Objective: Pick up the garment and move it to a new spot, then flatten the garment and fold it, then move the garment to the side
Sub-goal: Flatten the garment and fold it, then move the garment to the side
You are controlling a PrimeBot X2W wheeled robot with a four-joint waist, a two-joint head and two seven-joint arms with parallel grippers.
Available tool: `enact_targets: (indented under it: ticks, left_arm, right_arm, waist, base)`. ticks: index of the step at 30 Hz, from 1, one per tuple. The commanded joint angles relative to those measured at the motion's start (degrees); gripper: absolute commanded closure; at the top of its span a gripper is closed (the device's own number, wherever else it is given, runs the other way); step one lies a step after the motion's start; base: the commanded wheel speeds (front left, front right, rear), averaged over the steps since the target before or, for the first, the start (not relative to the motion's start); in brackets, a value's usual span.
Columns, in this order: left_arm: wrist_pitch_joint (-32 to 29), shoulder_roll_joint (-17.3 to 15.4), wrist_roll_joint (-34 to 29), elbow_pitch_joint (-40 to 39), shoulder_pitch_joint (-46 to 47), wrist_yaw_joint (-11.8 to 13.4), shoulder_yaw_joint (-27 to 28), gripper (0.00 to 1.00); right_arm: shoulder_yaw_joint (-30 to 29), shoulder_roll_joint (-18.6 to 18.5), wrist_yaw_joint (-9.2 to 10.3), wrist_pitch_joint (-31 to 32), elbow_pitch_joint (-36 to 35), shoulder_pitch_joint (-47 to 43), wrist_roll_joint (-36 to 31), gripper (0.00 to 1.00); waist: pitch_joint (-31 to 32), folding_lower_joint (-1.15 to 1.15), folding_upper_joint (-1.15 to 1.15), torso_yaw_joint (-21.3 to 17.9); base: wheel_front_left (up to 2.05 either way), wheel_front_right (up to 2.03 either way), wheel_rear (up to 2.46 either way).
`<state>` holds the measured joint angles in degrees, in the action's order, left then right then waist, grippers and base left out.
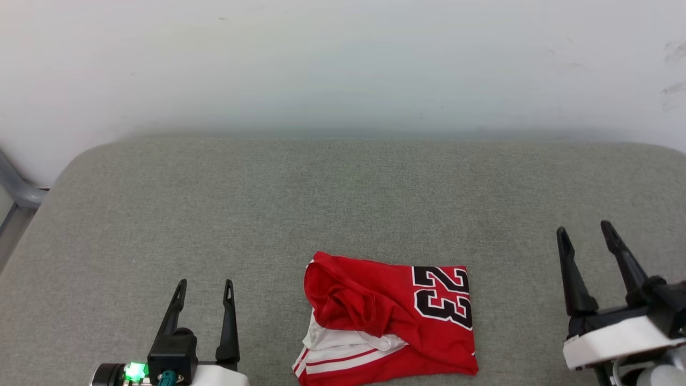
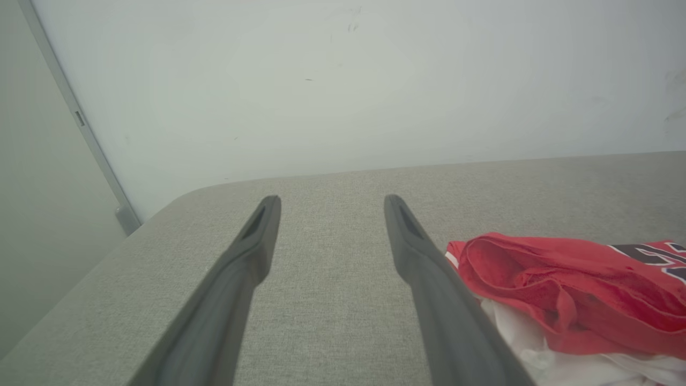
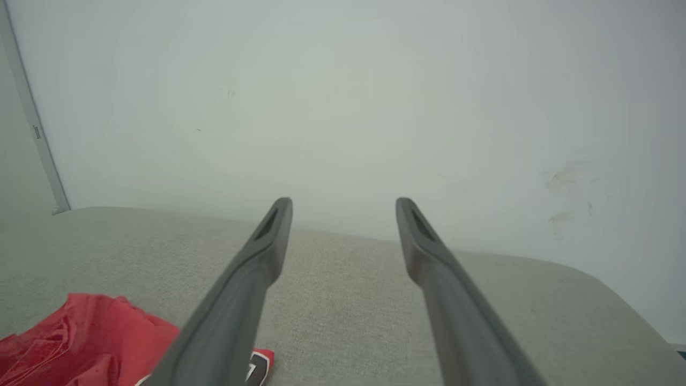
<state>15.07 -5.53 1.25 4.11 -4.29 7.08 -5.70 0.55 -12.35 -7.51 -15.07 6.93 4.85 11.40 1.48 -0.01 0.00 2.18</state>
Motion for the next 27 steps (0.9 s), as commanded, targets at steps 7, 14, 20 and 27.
enact_targets:
  ticks: [7, 14, 20, 27]
  left_arm:
    - [0.11, -0.12, 0.42, -0.88, -1.58, -0.55, -0.14, 0.00]
    - [0.11, 0.09, 0.90, -1.46, -2.40, -1.82, -0.02, 0.00]
    - [0.11, 0.47, 1.39, -1.29, -2.93, -2.57, 0.49, 0.00]
    - [0.11, 0.75, 1.21, -1.07, -2.98, -2.83, 0.85, 0.00]
  right_arm:
    - [-2.13, 5.11, 0.05, -0.07, -4.82, -8.29, -1.91, 0.00]
    - [-3.05, 7.70, 0.05, -0.08, -5.34, -12.30, -1.64, 0.00]
    - [-3.35, 8.31, 0.05, -0.09, -4.55, -12.78, -1.82, 0.00]
    - [-3.91, 7.99, 0.05, -0.08, -4.56, -10.12, -1.14, 0.00]
  waist:
    - [0.50, 0.01, 0.00, -0.08]
    - [0.63, 0.01, 0.00, 0.28]
    - [0.88, 0.01, 0.00, 0.37]
    - [1.03, 0.01, 0.00, 0.48]
  base:
    - [0.00, 0.00, 0.00]
    - [0.00, 0.00, 0.00]
    - [0.00, 0.00, 0.00]
    - [0.00, 0.00, 0.00]
